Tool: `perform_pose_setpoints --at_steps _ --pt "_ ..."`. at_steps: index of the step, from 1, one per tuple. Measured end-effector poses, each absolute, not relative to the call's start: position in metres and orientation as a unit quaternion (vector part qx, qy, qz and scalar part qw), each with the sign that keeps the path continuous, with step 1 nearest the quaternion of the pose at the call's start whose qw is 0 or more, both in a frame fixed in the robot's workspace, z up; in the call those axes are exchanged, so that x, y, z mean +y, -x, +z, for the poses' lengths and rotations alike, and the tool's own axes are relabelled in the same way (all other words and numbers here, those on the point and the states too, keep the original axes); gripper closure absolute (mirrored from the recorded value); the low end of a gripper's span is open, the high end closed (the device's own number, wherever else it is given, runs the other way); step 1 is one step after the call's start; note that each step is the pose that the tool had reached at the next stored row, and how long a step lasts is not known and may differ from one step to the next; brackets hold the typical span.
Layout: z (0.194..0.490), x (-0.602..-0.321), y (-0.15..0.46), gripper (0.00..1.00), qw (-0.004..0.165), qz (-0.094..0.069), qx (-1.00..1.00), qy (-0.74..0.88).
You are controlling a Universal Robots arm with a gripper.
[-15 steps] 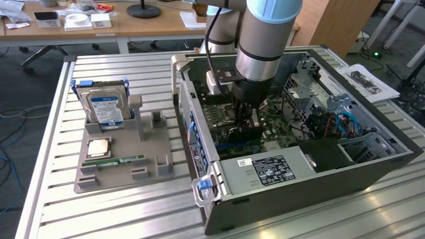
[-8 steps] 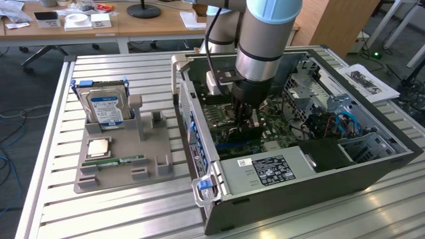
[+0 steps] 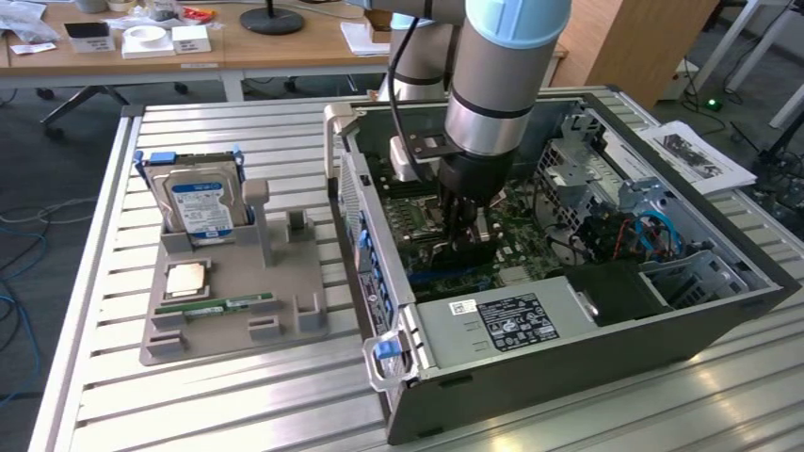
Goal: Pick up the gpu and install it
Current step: 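Insert the gpu into the slot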
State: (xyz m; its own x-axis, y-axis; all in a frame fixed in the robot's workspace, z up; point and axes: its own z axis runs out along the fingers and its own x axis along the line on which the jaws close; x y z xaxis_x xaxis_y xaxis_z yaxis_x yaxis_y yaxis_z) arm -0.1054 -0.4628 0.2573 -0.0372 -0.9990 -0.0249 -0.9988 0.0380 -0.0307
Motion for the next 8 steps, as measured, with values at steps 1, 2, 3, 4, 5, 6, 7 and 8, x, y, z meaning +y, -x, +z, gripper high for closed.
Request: perform_pose_setpoints --at_steps 1,2,3,4,5,6,7,8 --pt "0.2573 -0.4628 0.1054 0.73 0.020 -0.002 0.720 0.694" --pt "0.2573 -0.4628 0.1053 0.73 0.020 -0.002 0.720 0.694" --pt "0.2573 -0.4628 0.1054 0.73 0.020 -0.002 0.720 0.694" --pt "0.2573 -0.4628 0.1054 0.73 0.020 -0.002 0.720 0.694" --pt "0.2573 -0.4628 0.1053 0.73 0.020 -0.002 0.720 0.694" --pt "0.2573 -0.4628 0.1053 0.73 0.020 -0.002 0.720 0.694" --pt "0.2572 -0.4628 0.1054 0.73 0.020 -0.002 0.720 0.694" --pt "0.2573 -0.4628 0.1054 0.73 0.020 -0.002 0.720 0.694"
